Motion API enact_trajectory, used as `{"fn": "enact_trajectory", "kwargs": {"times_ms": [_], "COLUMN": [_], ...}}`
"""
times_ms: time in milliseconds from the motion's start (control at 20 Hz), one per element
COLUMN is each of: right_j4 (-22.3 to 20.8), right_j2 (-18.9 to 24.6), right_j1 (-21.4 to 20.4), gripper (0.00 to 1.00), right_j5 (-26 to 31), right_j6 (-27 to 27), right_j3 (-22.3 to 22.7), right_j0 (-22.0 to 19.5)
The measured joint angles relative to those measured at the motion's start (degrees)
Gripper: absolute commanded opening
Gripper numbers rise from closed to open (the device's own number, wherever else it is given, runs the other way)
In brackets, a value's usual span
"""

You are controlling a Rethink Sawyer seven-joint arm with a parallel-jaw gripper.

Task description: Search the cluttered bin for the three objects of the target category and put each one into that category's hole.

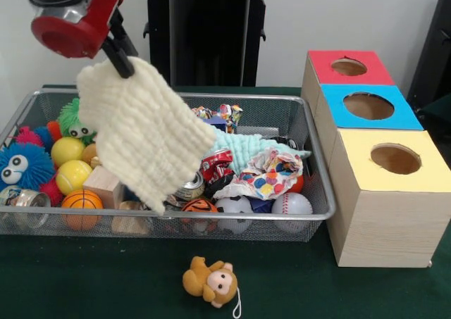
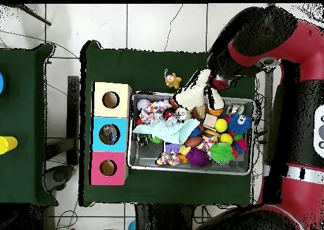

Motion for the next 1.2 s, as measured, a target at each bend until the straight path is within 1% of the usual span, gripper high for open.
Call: {"fn": "enact_trajectory", "kwargs": {"times_ms": [150,450,1200], "right_j4": [1.50,2.80,3.06], "right_j2": [0.00,0.00,-0.01], "right_j1": [-0.06,-0.05,-0.04], "gripper": [0.00,0.00,0.00], "right_j5": [0.80,0.87,0.87], "right_j6": [0.00,0.00,0.00], "right_j3": [-0.76,-1.30,-1.30], "right_j0": [0.41,0.66,0.65]}}
